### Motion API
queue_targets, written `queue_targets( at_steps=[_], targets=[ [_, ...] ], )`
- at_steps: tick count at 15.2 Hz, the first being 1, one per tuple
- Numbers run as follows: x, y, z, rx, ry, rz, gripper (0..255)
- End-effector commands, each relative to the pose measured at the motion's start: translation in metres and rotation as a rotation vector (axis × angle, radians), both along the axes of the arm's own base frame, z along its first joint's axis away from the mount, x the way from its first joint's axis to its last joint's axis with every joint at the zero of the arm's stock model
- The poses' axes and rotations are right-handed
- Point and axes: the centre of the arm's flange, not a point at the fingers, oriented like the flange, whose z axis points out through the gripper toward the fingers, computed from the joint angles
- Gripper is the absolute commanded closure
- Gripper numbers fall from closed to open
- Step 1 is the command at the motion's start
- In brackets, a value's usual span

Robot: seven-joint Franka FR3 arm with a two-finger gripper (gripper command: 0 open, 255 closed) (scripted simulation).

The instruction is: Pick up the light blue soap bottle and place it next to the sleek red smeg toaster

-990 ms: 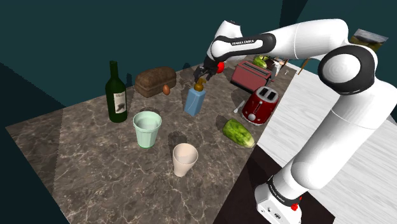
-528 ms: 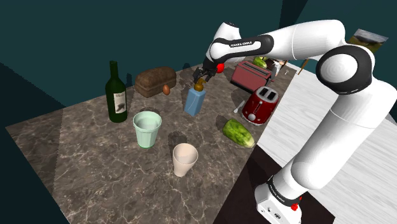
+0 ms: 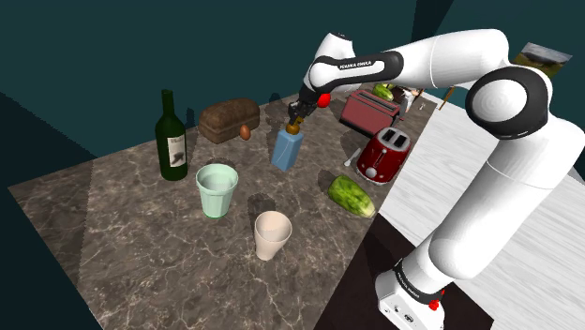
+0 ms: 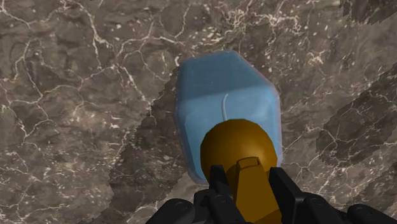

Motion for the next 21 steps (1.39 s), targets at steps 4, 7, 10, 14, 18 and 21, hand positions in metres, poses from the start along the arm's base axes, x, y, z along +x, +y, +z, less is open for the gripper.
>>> queue_targets(
  at_steps=[4, 7, 10, 14, 18, 21],
  targets=[
    [0.0, 0.0, 0.0, 0.0, 0.001, 0.0, 255],
    [0.0, 0.0, 0.016, 0.0, 0.001, 0.0, 255],
    [0.0, 0.0, 0.031, 0.0, 0.001, 0.0, 255],
    [0.0, 0.0, 0.052, 0.0, 0.001, 0.0, 255],
    [0.0, 0.0, 0.074, 0.0, 0.001, 0.0, 255],
    [0.0, 0.0, 0.089, 0.0, 0.001, 0.0, 255]
  ],
)
